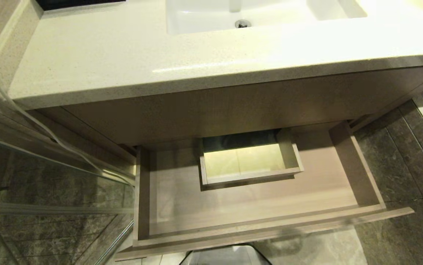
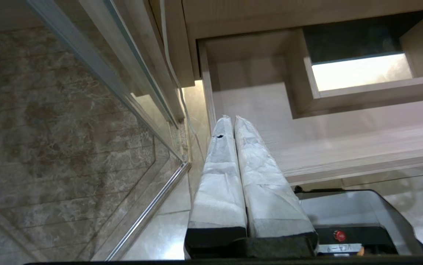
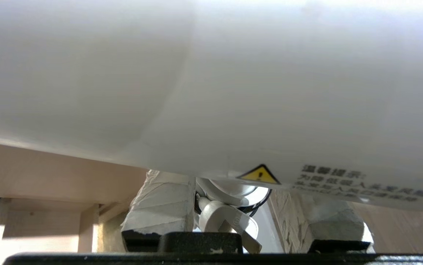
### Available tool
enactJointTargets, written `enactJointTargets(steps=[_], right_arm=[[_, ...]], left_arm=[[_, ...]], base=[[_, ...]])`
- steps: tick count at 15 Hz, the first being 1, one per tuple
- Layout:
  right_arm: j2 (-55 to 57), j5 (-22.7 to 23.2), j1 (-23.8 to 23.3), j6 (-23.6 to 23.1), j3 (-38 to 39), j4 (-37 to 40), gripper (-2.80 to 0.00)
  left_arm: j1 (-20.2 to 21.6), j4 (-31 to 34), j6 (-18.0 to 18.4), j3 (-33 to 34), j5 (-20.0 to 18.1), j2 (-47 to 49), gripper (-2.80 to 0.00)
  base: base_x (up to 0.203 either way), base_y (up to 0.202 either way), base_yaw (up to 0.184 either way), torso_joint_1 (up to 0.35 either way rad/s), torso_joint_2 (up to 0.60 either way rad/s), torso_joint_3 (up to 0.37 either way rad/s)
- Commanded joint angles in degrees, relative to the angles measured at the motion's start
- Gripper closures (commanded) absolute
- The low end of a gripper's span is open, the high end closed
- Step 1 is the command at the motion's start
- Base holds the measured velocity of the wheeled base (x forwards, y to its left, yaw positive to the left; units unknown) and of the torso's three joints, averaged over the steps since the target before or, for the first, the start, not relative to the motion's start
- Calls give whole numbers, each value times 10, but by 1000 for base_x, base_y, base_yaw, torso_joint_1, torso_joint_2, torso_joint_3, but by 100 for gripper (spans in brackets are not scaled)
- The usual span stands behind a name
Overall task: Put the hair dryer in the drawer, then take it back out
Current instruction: Place it on the countertop
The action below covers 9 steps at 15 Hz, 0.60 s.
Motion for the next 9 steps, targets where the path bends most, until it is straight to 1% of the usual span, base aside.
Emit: enactJointTargets(steps=[1,2,4,5,7,9], right_arm=[[8,-20,0,-2,7,3,0],[8,-34,0,-1,13,5,0],[5,-39,0,-3,31,2,0],[-1,-38,0,-4,42,-1,0],[-4,-39,0,-5,48,5,0],[0,-38,0,-12,47,-1,0]], left_arm=[[0,0,0,0,0,0,0],[0,0,0,0,0,0,0],[0,0,0,0,0,0,0],[0,0,0,0,0,0,0],[0,0,0,0,0,0,0],[0,0,0,0,0,0,0]], base=[[0,0,0,300,-613,-305],[0,0,0,319,-612,-305],[0,0,0,248,-493,-237],[0,0,0,89,-201,-79],[0,0,0,14,-21,-14],[0,0,0,155,-4,139]])
